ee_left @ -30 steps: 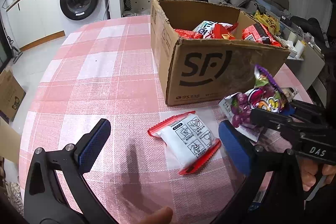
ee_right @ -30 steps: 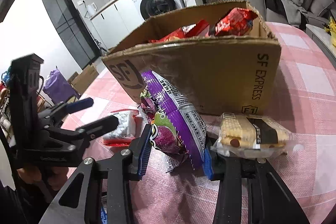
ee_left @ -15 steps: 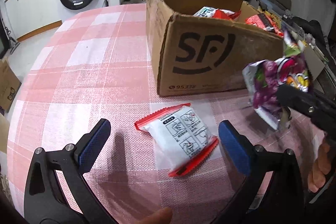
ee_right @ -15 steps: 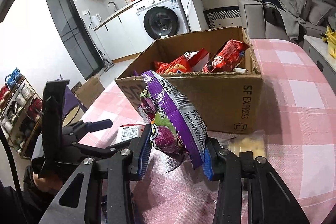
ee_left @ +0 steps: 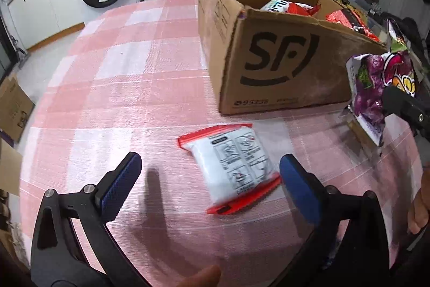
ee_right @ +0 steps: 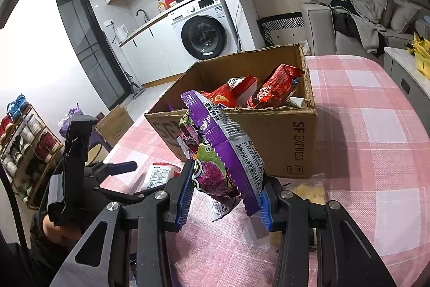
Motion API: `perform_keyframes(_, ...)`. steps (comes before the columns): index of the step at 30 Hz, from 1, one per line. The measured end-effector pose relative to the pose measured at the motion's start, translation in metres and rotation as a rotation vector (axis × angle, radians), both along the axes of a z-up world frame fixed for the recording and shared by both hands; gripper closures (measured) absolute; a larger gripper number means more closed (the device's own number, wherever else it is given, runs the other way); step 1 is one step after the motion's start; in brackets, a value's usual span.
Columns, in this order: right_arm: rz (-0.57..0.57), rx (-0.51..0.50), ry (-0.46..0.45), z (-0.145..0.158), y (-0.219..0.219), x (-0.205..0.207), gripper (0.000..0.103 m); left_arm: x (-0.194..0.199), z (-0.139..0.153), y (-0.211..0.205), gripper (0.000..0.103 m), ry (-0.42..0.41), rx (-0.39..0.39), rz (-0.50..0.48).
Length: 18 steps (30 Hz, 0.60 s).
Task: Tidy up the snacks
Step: 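Grasp the purple candy bag with the right tool while the left tool grasps the white-and-red packet, then carry both held snacks over the SF box and lower them inside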
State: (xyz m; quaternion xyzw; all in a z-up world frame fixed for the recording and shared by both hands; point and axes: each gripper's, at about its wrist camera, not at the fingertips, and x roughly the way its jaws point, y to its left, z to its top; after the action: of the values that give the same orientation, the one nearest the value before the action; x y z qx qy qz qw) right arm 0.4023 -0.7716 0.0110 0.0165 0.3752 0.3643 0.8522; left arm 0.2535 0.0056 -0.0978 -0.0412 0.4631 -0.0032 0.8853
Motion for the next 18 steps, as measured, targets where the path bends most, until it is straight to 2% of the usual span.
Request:
perform_keyframes(2, 0.001, 0.001, -0.002, 0.000, 0.000, -0.001, 0.061, -0.001, -0.003, -0.003, 0.001, 0.005, 0.009, 0.010)
perform_keyframes(4, 0.001, 0.003, -0.001, -0.001, 0.001, -0.001, 0.061, -0.001, -0.004, -0.004, 0.009, 0.003, 0.008, 0.004)
perform_keyframes(6, 0.003, 0.002, -0.004, 0.000, 0.001, -0.001, 0.061, -0.002, -0.003, -0.005, 0.032, 0.002, -0.015, -0.021)
perform_keyframes(9, -0.001, 0.003, -0.007, 0.001, 0.000, -0.002, 0.061, -0.003, -0.001, -0.008, 0.052, -0.010, -0.031, -0.056)
perform_keyframes(12, -0.003, 0.003, -0.006, 0.001, 0.000, -0.002, 0.061, -0.007, 0.002, -0.012, 0.058, -0.038, -0.034, -0.094)
perform_keyframes(18, -0.007, 0.006, -0.011, 0.002, 0.000, -0.002, 0.061, -0.014, 0.014, -0.015, 0.059, -0.082, -0.063, -0.136)
